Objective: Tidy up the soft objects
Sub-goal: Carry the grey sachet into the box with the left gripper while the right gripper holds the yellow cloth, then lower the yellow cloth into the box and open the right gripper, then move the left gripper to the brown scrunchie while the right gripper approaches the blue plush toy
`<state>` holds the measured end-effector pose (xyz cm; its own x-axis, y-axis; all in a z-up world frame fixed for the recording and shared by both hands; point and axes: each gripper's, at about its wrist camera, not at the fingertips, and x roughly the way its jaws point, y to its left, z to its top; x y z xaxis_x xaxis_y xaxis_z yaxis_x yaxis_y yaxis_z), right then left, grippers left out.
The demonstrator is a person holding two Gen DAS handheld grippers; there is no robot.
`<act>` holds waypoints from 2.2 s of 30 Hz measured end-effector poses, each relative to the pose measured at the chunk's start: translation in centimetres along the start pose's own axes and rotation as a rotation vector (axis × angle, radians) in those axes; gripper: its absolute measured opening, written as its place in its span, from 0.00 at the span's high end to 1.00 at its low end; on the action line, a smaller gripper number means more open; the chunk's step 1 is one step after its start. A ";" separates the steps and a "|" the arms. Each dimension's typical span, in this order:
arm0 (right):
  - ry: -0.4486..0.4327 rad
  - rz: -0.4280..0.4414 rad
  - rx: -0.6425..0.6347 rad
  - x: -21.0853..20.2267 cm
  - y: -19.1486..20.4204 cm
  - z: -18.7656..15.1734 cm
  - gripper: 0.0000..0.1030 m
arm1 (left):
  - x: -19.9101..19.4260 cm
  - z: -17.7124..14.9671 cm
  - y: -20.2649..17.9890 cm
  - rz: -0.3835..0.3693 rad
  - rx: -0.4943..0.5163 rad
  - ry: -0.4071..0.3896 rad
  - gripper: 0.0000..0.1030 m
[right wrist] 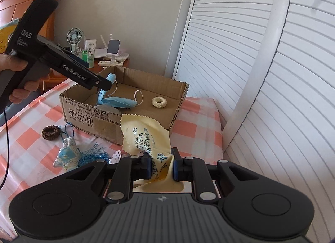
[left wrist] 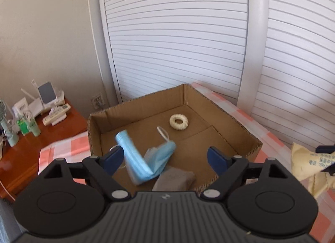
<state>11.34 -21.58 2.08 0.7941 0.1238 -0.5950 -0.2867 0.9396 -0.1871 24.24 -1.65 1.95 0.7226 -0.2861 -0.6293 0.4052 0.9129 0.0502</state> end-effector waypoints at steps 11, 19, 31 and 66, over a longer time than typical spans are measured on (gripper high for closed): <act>-0.009 0.020 0.002 0.3 0.8 1.7 0.79 | -6.3 -4.8 -0.9 0.006 0.023 0.050 0.03; -0.005 0.057 0.005 1.5 1.1 4.1 0.79 | -9.2 -6.4 -1.5 -0.002 -0.066 0.032 0.03; 0.042 0.057 0.047 9.6 0.7 10.8 0.78 | -9.2 -9.1 -1.5 0.047 -0.173 0.040 0.02; 0.144 0.002 0.201 8.1 1.9 0.8 0.00 | -10.2 -11.3 0.3 0.105 -0.241 0.066 0.02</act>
<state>17.69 -18.53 -2.49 0.7049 0.0925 -0.7033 -0.1641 0.9858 -0.0349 10.69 4.78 -0.37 0.7127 -0.1735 -0.6797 0.1788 0.9819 -0.0632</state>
